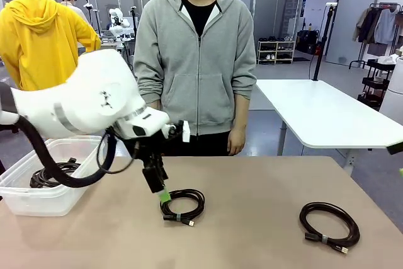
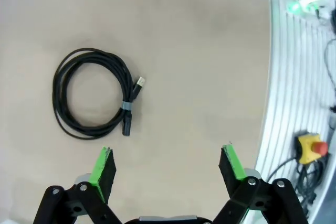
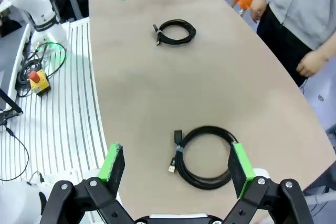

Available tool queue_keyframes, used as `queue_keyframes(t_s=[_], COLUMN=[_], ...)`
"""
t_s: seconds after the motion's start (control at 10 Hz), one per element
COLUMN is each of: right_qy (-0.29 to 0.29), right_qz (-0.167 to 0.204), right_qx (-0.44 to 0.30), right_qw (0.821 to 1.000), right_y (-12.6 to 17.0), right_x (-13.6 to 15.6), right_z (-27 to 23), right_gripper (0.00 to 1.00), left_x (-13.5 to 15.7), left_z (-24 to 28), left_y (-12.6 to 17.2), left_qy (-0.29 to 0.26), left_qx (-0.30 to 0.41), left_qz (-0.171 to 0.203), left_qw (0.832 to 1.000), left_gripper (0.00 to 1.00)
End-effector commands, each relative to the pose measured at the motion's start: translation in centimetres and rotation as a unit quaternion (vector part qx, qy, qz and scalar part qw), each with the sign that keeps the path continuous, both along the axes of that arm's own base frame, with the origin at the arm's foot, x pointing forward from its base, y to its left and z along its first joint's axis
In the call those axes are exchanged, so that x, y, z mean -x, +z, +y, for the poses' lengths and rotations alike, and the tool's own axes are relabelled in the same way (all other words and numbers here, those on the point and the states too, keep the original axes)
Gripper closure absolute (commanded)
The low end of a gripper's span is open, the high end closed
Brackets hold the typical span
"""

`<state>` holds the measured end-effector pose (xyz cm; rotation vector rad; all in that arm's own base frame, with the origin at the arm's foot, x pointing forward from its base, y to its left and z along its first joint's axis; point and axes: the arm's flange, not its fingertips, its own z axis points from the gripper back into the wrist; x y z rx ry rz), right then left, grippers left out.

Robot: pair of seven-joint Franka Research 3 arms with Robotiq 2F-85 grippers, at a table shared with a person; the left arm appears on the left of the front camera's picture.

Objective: Organize and store the cables.
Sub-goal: Place the USB Extension Cable into the Organizing box.

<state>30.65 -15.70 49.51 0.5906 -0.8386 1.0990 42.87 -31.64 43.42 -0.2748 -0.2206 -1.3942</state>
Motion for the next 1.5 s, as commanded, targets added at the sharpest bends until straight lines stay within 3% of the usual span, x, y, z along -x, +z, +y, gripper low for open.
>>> queue_keyframes(t_s=[0.0,0.3,0.4,0.9,1.4], right_qy=[-0.038,-0.046,-0.050,-0.050,-0.050], right_qz=[0.022,0.014,0.033,0.033,0.033], right_qx=[-0.003,0.009,0.000,0.000,0.000], right_qw=[0.999,0.999,0.998,0.998,0.998], right_y=[-1.8,-2.2,-2.5,-2.5,-2.5], right_x=[-0.3,0.3,0.7,0.7,0.7], right_z=[-2.3,-3.0,-3.6,-3.6,-3.6], right_gripper=[0.00,0.00,0.00,0.00,0.00], left_x=[-1.9,-2.6,-1.5,-1.8,-3.5], left_z=[-2.9,-4.1,-3.4,-3.9,-4.7], left_y=[-2.1,-5.4,-4.6,-4.9,-9.4], left_qy=[0.026,0.037,0.021,0.025,-0.110], left_qx=[-0.017,-0.032,-0.021,-0.022,-0.062], left_qz=[-0.006,0.001,0.001,-0.001,-0.032], left_qw=[0.999,0.999,1.000,0.999,0.992], left_gripper=[0.00,0.00,0.00,0.00,0.00])
